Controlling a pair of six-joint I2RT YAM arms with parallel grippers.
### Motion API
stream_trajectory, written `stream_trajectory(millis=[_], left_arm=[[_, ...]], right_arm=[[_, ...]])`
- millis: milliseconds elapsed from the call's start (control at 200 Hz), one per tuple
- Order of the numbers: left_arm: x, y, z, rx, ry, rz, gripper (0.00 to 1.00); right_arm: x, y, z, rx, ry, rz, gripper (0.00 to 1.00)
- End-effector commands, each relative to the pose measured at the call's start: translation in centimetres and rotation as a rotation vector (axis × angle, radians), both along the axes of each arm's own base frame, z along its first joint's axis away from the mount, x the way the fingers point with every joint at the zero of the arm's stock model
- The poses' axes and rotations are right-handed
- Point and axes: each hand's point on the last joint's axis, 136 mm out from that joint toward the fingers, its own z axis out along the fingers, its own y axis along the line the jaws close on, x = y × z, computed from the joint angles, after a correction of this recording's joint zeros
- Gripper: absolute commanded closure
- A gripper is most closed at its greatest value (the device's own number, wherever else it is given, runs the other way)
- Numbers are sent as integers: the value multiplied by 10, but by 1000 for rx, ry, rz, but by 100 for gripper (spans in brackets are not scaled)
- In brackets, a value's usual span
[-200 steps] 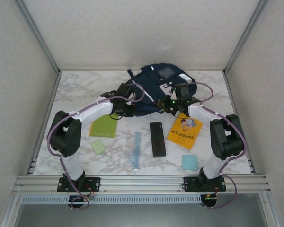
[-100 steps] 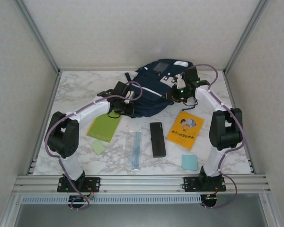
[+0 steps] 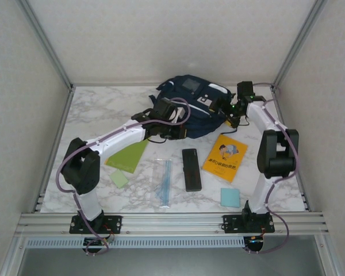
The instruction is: Pack books, pencil case, and school supplies into a backpack
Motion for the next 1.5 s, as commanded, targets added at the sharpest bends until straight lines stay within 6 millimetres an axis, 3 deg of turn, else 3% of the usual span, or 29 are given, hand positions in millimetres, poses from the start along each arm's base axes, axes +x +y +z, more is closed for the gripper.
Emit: stream_trajectory(millis=[0,135,230,300,460,651,696,721,741,771,816,871,1151,1316,1497], left_arm=[[-13,-47,28,-151,29,-98,100],[-17,-64,27,-173,49,-123,100],[-23,-70,25,-177,64,-130,100],[-28,-71,26,-185,70,-129,100],[-39,-67,34,-204,67,-128,100],[-49,-65,43,-235,81,-147,100],[-52,-62,40,-226,90,-151,100],[-53,-61,39,-219,91,-153,100],[-54,-59,36,-210,92,-153,100],[-55,-55,34,-196,91,-154,100],[-55,-48,30,-170,89,-148,100],[-52,-36,23,-127,86,-131,100],[-32,52,-27,204,135,-17,100],[-21,102,-40,345,157,10,100],[11,150,-48,435,135,113,100]], right_arm=[[-34,8,24,66,-32,-47,1],[-73,18,31,226,-39,-133,1],[-87,32,38,336,-60,-196,1],[-96,44,31,385,-38,-241,1],[-98,63,11,466,-9,-315,1],[-82,76,-7,499,-16,-348,3],[-76,76,-8,500,-36,-355,7],[-73,76,-8,493,-45,-353,15],[-72,76,-8,487,-50,-348,24],[-70,76,-7,471,-61,-337,48],[-70,73,-10,418,-65,-323,77],[-72,68,-12,348,-74,-299,100],[-86,62,21,-3,-253,112,100],[-93,57,32,-177,-326,339,100],[-103,62,41,-237,-350,537,100]])
